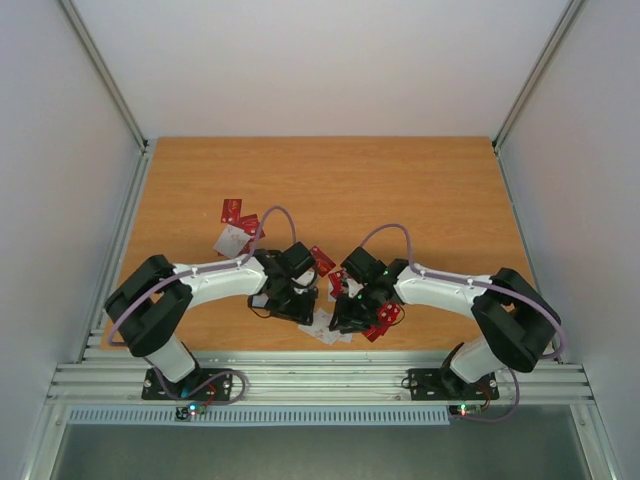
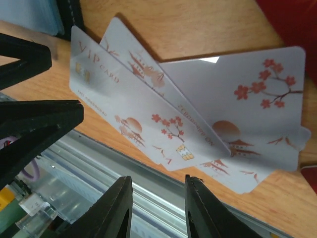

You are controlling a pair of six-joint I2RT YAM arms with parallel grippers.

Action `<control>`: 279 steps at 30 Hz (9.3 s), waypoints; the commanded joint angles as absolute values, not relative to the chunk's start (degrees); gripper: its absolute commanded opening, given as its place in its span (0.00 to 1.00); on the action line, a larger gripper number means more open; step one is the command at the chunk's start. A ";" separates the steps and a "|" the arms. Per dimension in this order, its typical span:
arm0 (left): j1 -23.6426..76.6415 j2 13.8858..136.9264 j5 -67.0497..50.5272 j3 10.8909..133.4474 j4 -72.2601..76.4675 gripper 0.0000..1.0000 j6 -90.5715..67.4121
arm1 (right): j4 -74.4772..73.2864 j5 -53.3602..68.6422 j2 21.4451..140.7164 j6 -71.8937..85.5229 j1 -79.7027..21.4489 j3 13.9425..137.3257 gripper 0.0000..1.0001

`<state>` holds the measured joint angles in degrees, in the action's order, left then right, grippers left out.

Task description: Put the credit cards into the card holder

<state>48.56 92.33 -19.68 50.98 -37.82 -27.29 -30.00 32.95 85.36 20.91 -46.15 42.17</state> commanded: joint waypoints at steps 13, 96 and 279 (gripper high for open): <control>48.43 95.46 -27.60 47.64 -31.28 0.57 -25.75 | -28.84 31.56 94.34 20.70 -45.48 45.13 0.27; 40.61 94.29 -47.24 37.79 -11.08 0.23 -31.00 | -37.04 37.92 79.95 13.93 -44.95 41.71 0.22; 52.03 101.78 -37.11 51.34 -29.39 0.25 -26.13 | -1.89 3.68 64.45 60.86 -68.29 18.72 0.04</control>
<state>51.46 102.61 -40.05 53.25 -26.22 -25.28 1.87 8.21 66.52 61.25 -68.12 16.21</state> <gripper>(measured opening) 0.250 0.061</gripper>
